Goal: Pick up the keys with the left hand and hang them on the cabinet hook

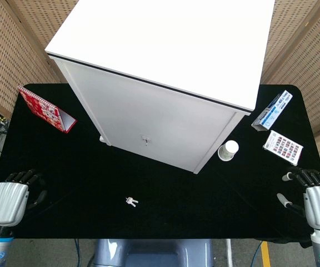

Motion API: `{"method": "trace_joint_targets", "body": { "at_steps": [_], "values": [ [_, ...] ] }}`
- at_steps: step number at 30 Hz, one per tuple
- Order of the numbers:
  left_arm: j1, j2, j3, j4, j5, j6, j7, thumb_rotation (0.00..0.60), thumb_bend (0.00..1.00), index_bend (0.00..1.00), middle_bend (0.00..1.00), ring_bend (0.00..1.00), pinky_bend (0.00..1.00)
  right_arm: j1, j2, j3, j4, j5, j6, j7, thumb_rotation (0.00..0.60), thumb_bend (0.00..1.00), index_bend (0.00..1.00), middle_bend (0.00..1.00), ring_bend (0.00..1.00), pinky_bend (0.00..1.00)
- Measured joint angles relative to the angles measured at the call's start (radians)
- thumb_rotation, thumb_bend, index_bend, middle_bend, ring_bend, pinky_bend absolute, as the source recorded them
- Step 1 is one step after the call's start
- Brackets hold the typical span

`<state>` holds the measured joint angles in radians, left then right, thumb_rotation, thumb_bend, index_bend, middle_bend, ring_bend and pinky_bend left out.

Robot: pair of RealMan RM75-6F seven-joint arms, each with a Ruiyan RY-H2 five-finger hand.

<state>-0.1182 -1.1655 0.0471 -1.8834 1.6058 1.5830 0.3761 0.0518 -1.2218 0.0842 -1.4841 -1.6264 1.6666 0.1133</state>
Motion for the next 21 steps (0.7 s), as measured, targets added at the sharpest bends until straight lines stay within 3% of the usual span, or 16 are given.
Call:
{"method": "trace_joint_targets", "body": {
  "at_steps": [4,21],
  "values": [
    [0.0,0.019,0.003,-0.023,-0.018,-0.027,0.001,0.6,0.14,0.0,0.0,0.0,0.0,0.004,0.04,-0.018,-0.053,0.016,-0.055,-0.02,0.6,0.12,0.0,0.0,0.0,0.0],
    [-0.016,0.007,-0.019,-0.034,-0.028,-0.098,0.009,0.6,0.14,0.0,0.0,0.0,0.0,0.006,0.043,-0.012,-0.062,0.047,-0.074,-0.002,0.6,0.12,0.0,0.0,0.0,0.0]
  ]
}}
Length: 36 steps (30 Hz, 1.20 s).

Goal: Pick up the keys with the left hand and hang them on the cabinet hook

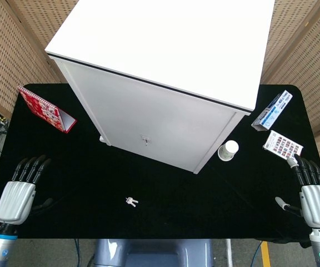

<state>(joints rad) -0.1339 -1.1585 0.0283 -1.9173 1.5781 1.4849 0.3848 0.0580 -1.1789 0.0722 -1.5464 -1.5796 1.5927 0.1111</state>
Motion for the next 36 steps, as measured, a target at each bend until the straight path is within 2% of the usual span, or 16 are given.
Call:
{"method": "trace_joint_targets", "body": {
  "at_steps": [2,4,6,8,9,12,16,23,29,36],
  "values": [
    [-0.013,-0.016,-0.007,-0.005,-0.006,-0.023,0.021,0.6,0.15,0.0,0.0,0.0,0.03,0.0,0.002,0.0,0.001,0.004,-0.005,0.007,0.6,0.12,0.0,0.0,0.0,0.0],
    [-0.026,-0.033,-0.014,-0.009,-0.01,-0.044,0.045,0.6,0.18,0.03,0.1,0.13,0.18,0.0,0.005,-0.001,0.0,0.006,-0.008,0.012,0.6,0.12,0.0,0.0,0.0,0.0],
    [-0.046,-0.052,-0.02,-0.014,-0.015,-0.078,0.077,0.6,0.25,0.18,0.41,0.44,0.44,-0.001,0.007,-0.001,-0.003,0.007,-0.008,0.016,0.6,0.12,0.0,0.0,0.0,0.0],
    [-0.068,-0.065,-0.021,-0.026,-0.031,-0.13,0.101,0.6,0.28,0.33,0.62,0.61,0.55,-0.001,0.009,0.0,-0.004,0.005,-0.006,0.022,0.6,0.12,0.0,0.0,0.0,0.0],
    [-0.08,-0.071,-0.022,-0.032,-0.043,-0.157,0.112,0.6,0.31,0.4,0.68,0.67,0.59,-0.002,0.01,0.0,-0.005,0.005,-0.005,0.024,0.6,0.12,0.0,0.0,0.0,0.0],
    [-0.13,-0.105,-0.029,-0.045,-0.1,-0.263,0.166,0.6,0.34,0.49,0.8,0.78,0.69,-0.003,0.014,0.0,-0.006,0.006,-0.004,0.032,0.6,0.12,0.0,0.0,0.0,0.0],
    [-0.189,-0.18,-0.042,-0.043,-0.181,-0.349,0.29,0.6,0.35,0.55,0.87,0.85,0.77,-0.005,0.019,0.003,-0.004,0.011,-0.002,0.05,0.6,0.12,0.0,0.0,0.0,0.0],
    [-0.298,-0.366,-0.076,0.002,-0.389,-0.426,0.511,0.6,0.36,0.54,0.9,0.87,0.79,-0.009,0.03,0.007,-0.002,0.018,0.001,0.092,0.6,0.12,0.0,0.0,0.0,0.0],
    [-0.379,-0.463,-0.095,0.029,-0.561,-0.429,0.655,0.6,0.37,0.48,0.9,0.87,0.79,-0.011,0.036,0.009,0.0,0.02,0.002,0.118,0.6,0.12,0.01,0.0,0.0,0.0],
    [-0.439,-0.521,-0.088,0.056,-0.648,-0.392,0.707,0.6,0.4,0.46,0.9,0.87,0.79,-0.011,0.04,0.01,0.0,0.02,0.001,0.129,0.6,0.12,0.01,0.0,0.0,0.0]
  ]
}}
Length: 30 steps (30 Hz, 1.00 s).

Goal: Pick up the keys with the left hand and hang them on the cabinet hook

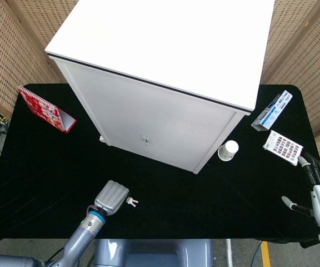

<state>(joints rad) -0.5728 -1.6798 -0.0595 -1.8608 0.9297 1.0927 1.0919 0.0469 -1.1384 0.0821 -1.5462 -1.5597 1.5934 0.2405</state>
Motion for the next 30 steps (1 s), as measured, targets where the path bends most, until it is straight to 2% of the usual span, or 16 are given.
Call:
{"method": "trace_joint_targets", "body": {
  "at_steps": [12,30],
  "values": [
    [-0.035,-0.045,0.031,0.081,-0.041,0.037,-0.02,0.6,0.4,0.45,0.9,0.87,0.79,0.0,0.002,-0.001,-0.002,-0.003,-0.002,0.012,0.6,0.12,0.01,0.0,0.0,0.0],
    [-0.088,-0.132,0.036,0.19,-0.104,0.051,-0.024,0.6,0.41,0.45,0.9,0.87,0.79,0.001,0.003,0.002,0.006,0.003,-0.006,0.039,0.6,0.12,0.01,0.0,0.0,0.0]
  ]
}}
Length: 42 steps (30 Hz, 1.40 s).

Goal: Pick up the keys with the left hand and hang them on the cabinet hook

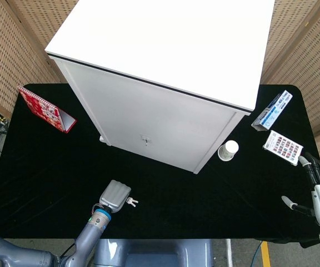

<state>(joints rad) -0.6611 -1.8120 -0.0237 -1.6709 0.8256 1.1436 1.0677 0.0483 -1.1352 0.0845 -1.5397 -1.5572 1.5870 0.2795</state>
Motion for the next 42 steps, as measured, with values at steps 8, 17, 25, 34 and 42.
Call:
{"method": "trace_joint_targets", "body": {
  "at_steps": [8,17,25,34,42],
  "values": [
    [-0.014,-0.021,0.009,0.021,-0.007,0.005,-0.01,0.6,0.41,0.46,0.9,0.87,0.79,0.0,0.0,0.001,0.0,-0.001,0.001,0.007,0.6,0.12,0.01,0.0,0.0,0.0],
    [-0.023,-0.03,0.014,0.042,-0.012,0.013,-0.015,0.6,0.41,0.49,0.9,0.87,0.79,-0.001,0.001,0.002,0.001,0.0,0.003,0.015,0.6,0.12,0.01,0.0,0.0,0.0],
    [-0.029,-0.041,0.019,0.056,-0.018,0.013,-0.023,0.6,0.41,0.5,0.9,0.87,0.79,-0.001,0.002,0.002,0.002,0.001,0.002,0.021,0.6,0.12,0.01,0.0,0.0,0.0],
    [-0.032,-0.053,0.025,0.068,-0.013,0.018,-0.03,0.6,0.42,0.51,0.9,0.87,0.79,-0.002,0.001,0.002,0.003,-0.003,0.006,0.027,0.6,0.12,0.01,0.0,0.0,0.0],
    [-0.03,-0.064,0.032,0.083,-0.009,0.021,-0.037,0.6,0.46,0.51,0.9,0.87,0.79,-0.003,0.0,0.003,0.006,-0.009,0.015,0.039,0.6,0.12,0.01,0.0,0.0,0.0]
  ]
}}
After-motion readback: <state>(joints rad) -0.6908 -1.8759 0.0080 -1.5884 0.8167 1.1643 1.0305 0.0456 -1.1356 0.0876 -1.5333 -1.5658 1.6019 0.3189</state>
